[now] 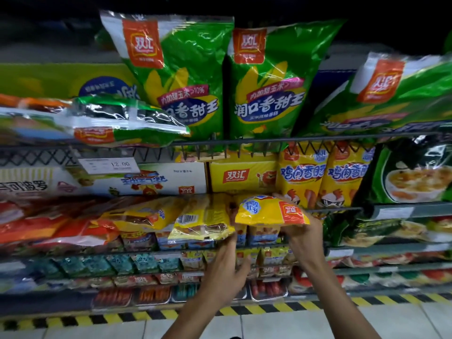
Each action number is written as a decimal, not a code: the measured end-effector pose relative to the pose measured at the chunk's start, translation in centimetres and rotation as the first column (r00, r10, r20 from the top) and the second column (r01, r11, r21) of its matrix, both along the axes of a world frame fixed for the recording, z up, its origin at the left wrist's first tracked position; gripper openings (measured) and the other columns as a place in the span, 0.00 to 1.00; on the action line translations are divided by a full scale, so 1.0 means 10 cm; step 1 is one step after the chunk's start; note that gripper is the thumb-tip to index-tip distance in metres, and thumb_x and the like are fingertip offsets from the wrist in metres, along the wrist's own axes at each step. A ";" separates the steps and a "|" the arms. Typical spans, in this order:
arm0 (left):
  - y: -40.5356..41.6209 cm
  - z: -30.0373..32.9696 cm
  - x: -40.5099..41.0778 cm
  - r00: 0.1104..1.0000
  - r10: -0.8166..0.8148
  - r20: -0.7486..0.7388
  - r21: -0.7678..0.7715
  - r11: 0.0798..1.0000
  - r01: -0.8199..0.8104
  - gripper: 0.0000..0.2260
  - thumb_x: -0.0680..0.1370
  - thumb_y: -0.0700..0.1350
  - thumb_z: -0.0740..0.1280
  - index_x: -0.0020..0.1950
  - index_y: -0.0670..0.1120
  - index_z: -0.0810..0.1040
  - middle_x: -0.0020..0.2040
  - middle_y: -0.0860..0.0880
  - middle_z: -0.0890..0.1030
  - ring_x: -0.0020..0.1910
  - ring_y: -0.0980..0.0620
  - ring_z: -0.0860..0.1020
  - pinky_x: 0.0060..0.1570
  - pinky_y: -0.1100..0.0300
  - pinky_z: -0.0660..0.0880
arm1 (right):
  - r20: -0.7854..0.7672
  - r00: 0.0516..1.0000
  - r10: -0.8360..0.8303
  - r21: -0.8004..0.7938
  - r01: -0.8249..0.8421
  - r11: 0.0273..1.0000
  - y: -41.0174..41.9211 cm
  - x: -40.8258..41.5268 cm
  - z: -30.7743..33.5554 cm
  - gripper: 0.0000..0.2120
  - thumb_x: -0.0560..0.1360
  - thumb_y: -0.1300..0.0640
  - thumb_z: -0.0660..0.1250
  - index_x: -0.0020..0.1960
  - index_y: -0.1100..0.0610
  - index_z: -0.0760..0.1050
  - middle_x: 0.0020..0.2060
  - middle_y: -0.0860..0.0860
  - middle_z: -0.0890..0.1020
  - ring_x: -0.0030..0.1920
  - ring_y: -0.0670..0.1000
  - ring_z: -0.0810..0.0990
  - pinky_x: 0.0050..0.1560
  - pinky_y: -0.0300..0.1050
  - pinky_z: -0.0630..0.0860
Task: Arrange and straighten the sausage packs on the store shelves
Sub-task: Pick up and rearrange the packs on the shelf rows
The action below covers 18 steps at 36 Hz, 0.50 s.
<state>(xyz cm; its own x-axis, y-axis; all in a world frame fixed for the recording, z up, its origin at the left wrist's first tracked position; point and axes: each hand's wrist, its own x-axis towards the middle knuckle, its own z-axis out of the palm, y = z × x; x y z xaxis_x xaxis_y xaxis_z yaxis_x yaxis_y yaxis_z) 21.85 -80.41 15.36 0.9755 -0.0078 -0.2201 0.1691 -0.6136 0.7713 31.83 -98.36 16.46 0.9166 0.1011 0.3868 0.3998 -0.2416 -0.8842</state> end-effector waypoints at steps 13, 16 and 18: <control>-0.33 0.19 0.11 0.914 0.187 0.360 -0.435 0.901 -0.013 0.25 0.83 0.63 0.54 0.80 0.62 0.56 0.80 0.67 0.56 0.80 0.65 0.53 0.74 0.62 0.54 | -0.166 0.974 -0.155 0.310 0.200 0.930 -0.56 -0.14 0.45 0.12 0.78 0.40 0.68 0.52 0.47 0.82 0.46 0.47 0.86 0.48 0.48 0.84 0.50 0.44 0.80; -0.39 0.20 0.17 0.930 0.205 0.307 -0.494 0.869 -0.028 0.22 0.85 0.56 0.54 0.79 0.61 0.61 0.78 0.67 0.61 0.78 0.66 0.57 0.75 0.61 0.57 | -0.268 0.964 -0.005 0.433 0.125 0.893 -0.64 -0.17 0.41 0.25 0.71 0.31 0.70 0.58 0.47 0.83 0.56 0.51 0.86 0.58 0.54 0.84 0.58 0.52 0.81; -0.41 0.23 0.25 0.967 0.117 0.225 -0.528 0.849 0.020 0.20 0.85 0.55 0.54 0.77 0.60 0.66 0.75 0.68 0.66 0.76 0.66 0.61 0.72 0.66 0.60 | -0.303 0.951 0.065 0.467 0.089 0.879 -0.63 -0.20 0.38 0.24 0.70 0.31 0.71 0.58 0.45 0.83 0.57 0.53 0.85 0.59 0.55 0.83 0.57 0.51 0.81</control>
<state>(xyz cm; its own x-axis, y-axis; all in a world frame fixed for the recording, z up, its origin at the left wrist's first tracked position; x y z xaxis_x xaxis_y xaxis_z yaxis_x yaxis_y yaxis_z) 24.36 -84.52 17.64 0.9991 -0.0059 0.0429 -0.0433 -0.1043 0.9936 29.83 -104.70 20.23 0.9953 -0.0342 0.0903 0.0958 0.2303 -0.9684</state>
